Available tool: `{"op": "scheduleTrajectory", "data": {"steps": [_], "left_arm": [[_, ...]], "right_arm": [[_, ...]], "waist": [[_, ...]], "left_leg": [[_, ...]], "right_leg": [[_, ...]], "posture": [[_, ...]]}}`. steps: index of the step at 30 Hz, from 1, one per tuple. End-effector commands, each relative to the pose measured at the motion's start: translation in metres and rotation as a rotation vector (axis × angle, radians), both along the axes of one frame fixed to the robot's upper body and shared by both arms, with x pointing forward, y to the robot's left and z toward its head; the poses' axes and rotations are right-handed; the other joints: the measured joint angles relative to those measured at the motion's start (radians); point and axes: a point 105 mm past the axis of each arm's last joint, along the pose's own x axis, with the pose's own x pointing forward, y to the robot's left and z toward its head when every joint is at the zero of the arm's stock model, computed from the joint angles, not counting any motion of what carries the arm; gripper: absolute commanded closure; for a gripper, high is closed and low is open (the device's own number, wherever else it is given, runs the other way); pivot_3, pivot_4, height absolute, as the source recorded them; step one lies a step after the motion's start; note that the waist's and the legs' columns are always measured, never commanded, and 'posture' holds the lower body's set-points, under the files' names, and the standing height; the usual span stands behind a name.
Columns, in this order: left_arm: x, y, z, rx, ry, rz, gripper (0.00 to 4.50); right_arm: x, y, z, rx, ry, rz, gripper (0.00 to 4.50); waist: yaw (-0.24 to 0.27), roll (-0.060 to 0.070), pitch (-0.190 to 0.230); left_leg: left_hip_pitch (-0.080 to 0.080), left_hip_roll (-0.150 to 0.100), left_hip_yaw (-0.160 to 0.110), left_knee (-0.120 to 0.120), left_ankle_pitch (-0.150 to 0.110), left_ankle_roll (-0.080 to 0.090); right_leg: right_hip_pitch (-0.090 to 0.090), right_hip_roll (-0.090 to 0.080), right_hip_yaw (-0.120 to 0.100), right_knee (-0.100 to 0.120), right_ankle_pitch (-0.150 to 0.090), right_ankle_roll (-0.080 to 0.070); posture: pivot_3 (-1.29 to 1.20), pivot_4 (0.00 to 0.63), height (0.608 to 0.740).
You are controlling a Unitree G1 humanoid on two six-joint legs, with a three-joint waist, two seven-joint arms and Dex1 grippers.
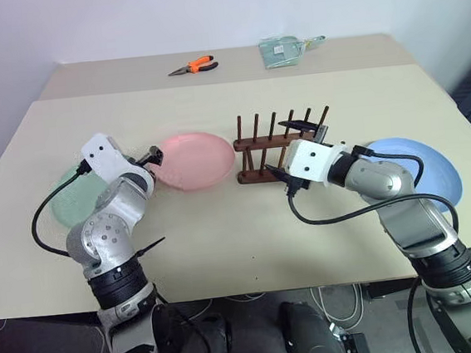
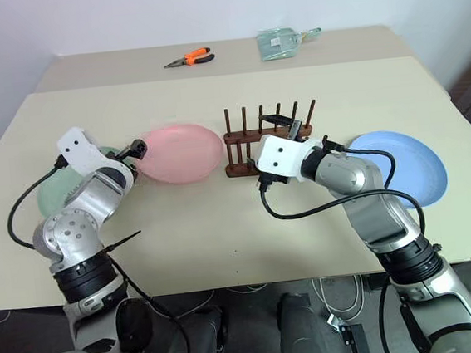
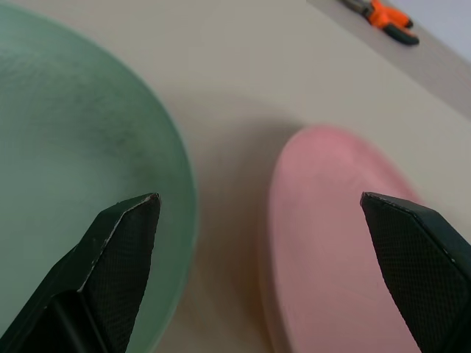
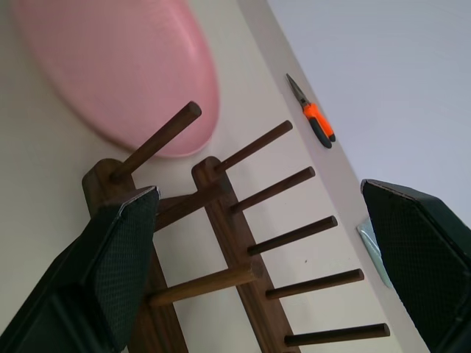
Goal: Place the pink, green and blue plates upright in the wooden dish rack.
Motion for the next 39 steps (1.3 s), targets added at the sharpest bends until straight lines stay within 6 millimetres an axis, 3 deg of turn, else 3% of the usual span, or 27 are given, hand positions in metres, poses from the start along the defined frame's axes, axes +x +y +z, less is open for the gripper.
{"op": "scheduleTrajectory", "data": {"steps": [1, 5, 11, 18, 22, 27, 30, 36, 39], "left_arm": [[-0.006, -0.012, 0.009, 0.067, -0.028, -0.060, 0.03], [-0.003, -0.018, 0.012, 0.196, -0.041, -0.118, 0.03], [0.030, -0.001, 0.025, 0.355, -0.087, -0.102, 0.03], [0.077, 0.004, -0.018, 0.436, 0.084, -0.218, 0.03], [0.088, 0.000, -0.038, 0.421, 0.148, -0.280, 0.03], [0.094, -0.012, -0.042, 0.356, 0.155, -0.342, 0.03], [0.095, -0.013, -0.039, 0.352, 0.145, -0.341, 0.85], [0.093, -0.014, -0.037, 0.307, 0.134, -0.327, 3.54], [0.091, -0.013, -0.035, 0.300, 0.130, -0.313, 4.17]], "right_arm": [[0.000, -0.003, 0.007, -0.010, -0.039, 0.001, 0.00], [0.001, -0.003, 0.002, -0.012, -0.030, 0.001, 0.00], [0.003, -0.003, -0.006, -0.021, -0.019, -0.008, 0.00], [0.002, -0.005, -0.013, -0.017, -0.017, -0.026, 0.00], [0.000, -0.007, -0.017, -0.014, -0.013, -0.042, 0.00], [-0.001, -0.008, -0.018, -0.007, -0.017, -0.057, 0.00], [-0.001, -0.009, -0.018, -0.006, -0.019, -0.063, 0.00], [-0.002, -0.009, -0.019, -0.006, -0.020, -0.063, 0.00], [-0.001, -0.009, -0.018, -0.007, -0.021, -0.060, 0.00]], "waist": [[-0.001, 0.000, 0.000], [-0.002, 0.000, 0.000], [-0.002, 0.000, 0.000], [-0.003, 0.000, 0.000], [-0.003, 0.000, 0.000], [-0.004, 0.001, 0.000], [-0.003, 0.001, 0.000], [0.001, 0.001, 0.000], [0.000, 0.001, -0.001]], "left_leg": [[0.000, 0.000, 0.000, 0.000, 0.000, 0.000], [0.000, 0.000, 0.000, 0.000, 0.000, 0.000], [0.000, 0.000, 0.000, 0.000, 0.000, 0.000], [0.000, 0.000, 0.000, -0.001, 0.000, 0.000], [0.000, 0.000, 0.000, -0.001, 0.000, 0.000], [0.001, 0.000, 0.000, -0.001, 0.000, 0.000], [0.001, 0.000, 0.000, 0.000, 0.000, 0.000], [0.001, 0.000, 0.000, 0.000, 0.000, 0.000], [0.001, -0.001, 0.000, 0.000, 0.000, 0.000]], "right_leg": [[0.000, 0.000, 0.000, 0.000, 0.000, 0.000], [0.000, 0.000, 0.000, 0.000, 0.000, 0.000], [0.000, 0.000, 0.000, 0.000, 0.000, 0.000], [0.000, 0.000, 0.000, -0.001, 0.000, 0.000], [0.000, 0.000, 0.000, -0.001, 0.000, 0.000], [0.000, 0.000, 0.000, 0.001, 0.000, 0.000], [0.000, 0.000, 0.000, 0.001, 0.000, 0.000], [0.001, -0.001, -0.001, 0.001, 0.000, 0.001], [0.001, -0.001, -0.001, 0.001, 0.000, 0.001]], "posture": [[0.00, 0.150, 0.740], [0.00, 0.150, 0.740], [0.00, 0.150, 0.740], [0.00, 0.150, 0.740], [0.00, 0.150, 0.740], [0.00, 0.150, 0.740], [0.00, 0.150, 0.740], [0.00, 0.150, 0.740], [0.00, 0.150, 0.740]]}}
